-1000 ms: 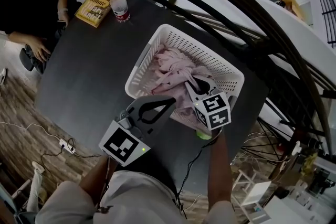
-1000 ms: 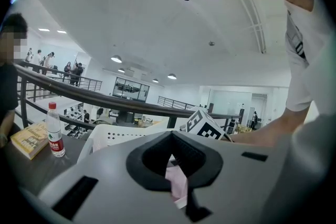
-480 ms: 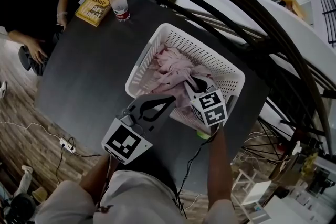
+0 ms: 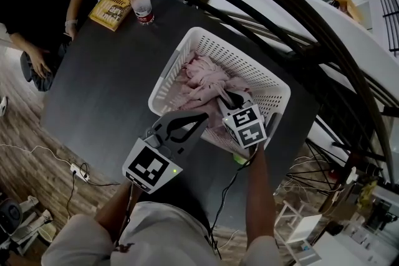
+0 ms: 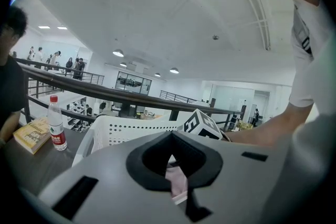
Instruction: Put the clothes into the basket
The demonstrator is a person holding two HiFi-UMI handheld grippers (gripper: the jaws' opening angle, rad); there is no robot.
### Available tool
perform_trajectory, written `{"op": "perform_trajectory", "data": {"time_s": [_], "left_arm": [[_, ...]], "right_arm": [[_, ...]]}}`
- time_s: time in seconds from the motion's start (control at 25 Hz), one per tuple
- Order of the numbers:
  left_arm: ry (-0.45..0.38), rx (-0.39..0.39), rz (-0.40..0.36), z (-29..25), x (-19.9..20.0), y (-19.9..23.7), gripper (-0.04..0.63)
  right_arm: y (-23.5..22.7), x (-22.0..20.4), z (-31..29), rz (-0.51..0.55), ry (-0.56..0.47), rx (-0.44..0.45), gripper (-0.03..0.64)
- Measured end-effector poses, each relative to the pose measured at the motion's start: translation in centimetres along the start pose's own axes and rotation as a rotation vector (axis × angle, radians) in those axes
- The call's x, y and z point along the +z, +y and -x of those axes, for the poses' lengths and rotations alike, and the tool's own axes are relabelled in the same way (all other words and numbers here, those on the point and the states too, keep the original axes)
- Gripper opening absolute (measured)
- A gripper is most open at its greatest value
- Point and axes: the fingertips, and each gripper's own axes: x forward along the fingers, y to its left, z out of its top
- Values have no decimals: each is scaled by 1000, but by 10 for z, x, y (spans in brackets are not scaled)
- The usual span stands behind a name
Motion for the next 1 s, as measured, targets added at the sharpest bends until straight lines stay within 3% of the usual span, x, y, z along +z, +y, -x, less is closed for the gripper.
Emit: {"op": "perform_trajectory", "data": {"time_s": [1.0], "left_arm": [[19, 16, 25, 0, -6, 4, 3]], "right_arm": [[0, -16, -12, 9, 57, -16, 93]]}}
